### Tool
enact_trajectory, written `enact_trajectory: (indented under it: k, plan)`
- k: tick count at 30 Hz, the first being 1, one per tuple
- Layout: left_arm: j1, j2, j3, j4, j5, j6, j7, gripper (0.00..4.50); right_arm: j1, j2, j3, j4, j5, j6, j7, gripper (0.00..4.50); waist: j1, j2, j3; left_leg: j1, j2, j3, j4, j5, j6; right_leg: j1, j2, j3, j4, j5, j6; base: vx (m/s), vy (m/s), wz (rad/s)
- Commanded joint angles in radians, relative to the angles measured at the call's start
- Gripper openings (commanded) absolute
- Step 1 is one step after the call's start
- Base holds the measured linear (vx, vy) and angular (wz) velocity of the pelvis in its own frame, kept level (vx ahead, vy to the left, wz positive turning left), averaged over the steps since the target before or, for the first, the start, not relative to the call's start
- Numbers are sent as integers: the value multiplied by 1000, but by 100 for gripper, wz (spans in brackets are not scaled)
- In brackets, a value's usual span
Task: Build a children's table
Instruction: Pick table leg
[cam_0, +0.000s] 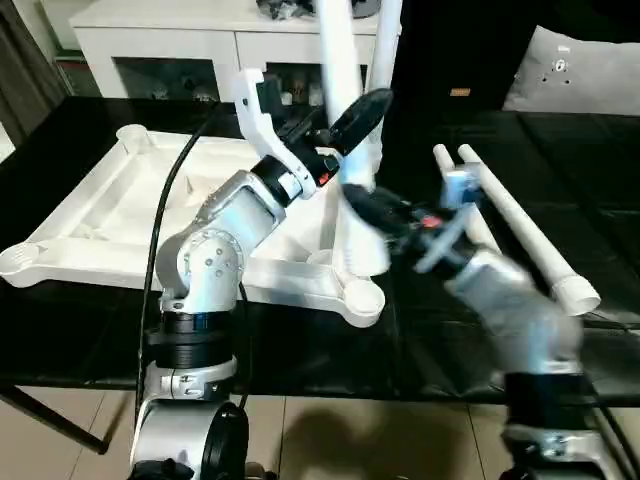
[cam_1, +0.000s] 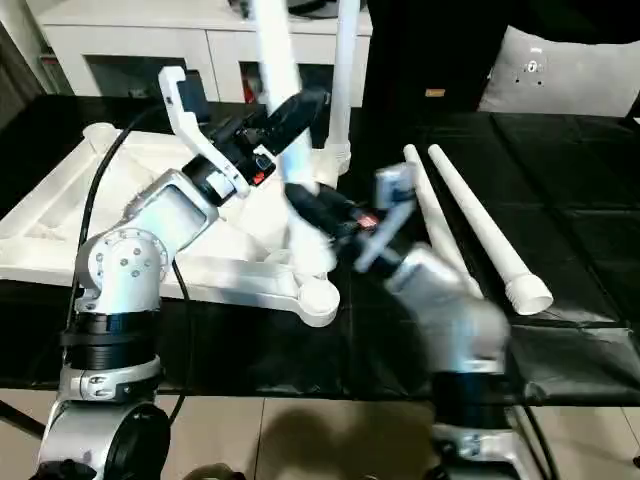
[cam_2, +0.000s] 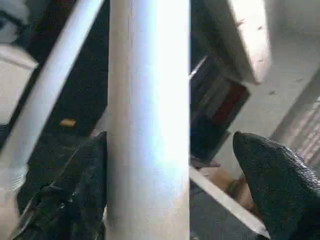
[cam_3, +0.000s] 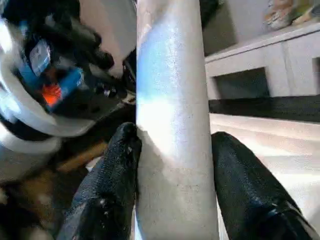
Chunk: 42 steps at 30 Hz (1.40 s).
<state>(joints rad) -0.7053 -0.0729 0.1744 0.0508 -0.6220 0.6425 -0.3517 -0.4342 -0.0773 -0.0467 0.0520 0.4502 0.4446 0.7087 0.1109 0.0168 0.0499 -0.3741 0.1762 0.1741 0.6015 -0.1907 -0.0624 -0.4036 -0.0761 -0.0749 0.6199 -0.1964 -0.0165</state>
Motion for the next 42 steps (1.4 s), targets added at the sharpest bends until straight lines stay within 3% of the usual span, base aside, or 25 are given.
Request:
enact_trajectory:
  k: [1, 5, 8, 11, 18, 24, 42]
  plan:
    - [3, -12, -41, 4, 20, -10, 15, 368, 1, 2, 49, 23, -85, -83, -46, 182, -1, -10, -67, 3, 45, -17, -66, -84, 33, 59, -69, 49, -78, -152, -140, 0, 0, 0]
    - [11, -31, -55, 9, 50, -43, 58, 323, 4, 6, 115, 77, -237, -260, -134, 182, -6, -7, -70, 3, 46, -17, -64, -64, 34, 59, -68, 49, -71, -82, -164, 0, 0, 0]
    - [21, -43, -74, 11, 94, -72, 83, 302, 7, 8, 148, 114, -312, -338, -177, 182, -8, -5, -71, 4, 47, -17, -62, -54, 65, 62, -66, 50, -65, -25, -191, 0, 0, 0]
    - [24, -52, -86, 16, 128, -99, 109, 277, 12, 1, 184, 142, -365, -394, -199, 181, -11, -9, -71, 2, 47, -16, -61, -58, 73, 64, -68, 50, -66, -9, -196, 0, 0, 0]
    - [24, -31, -126, 41, 210, -156, 136, 229, 13, 20, 185, 170, -378, -433, -226, 180, -24, -8, -70, 0, 46, -18, -61, -78, 96, 65, -66, 50, -69, -27, -197, 0, 0, 0]
    - [31, -8, -162, 55, 283, -189, 141, 191, 1, 23, 180, 202, -380, -463, -244, 180, -26, -5, -71, 3, 48, -17, -59, -73, 103, 64, -67, 51, -65, 0, -218, 0, 0, 0]
    - [39, 31, -213, 73, 394, -270, 152, 183, -12, 28, 172, 231, -389, -473, -269, 180, -26, -4, -72, 4, 49, -17, -60, -88, 95, 63, -68, 51, -64, -8, -218, 0, 0, 0]
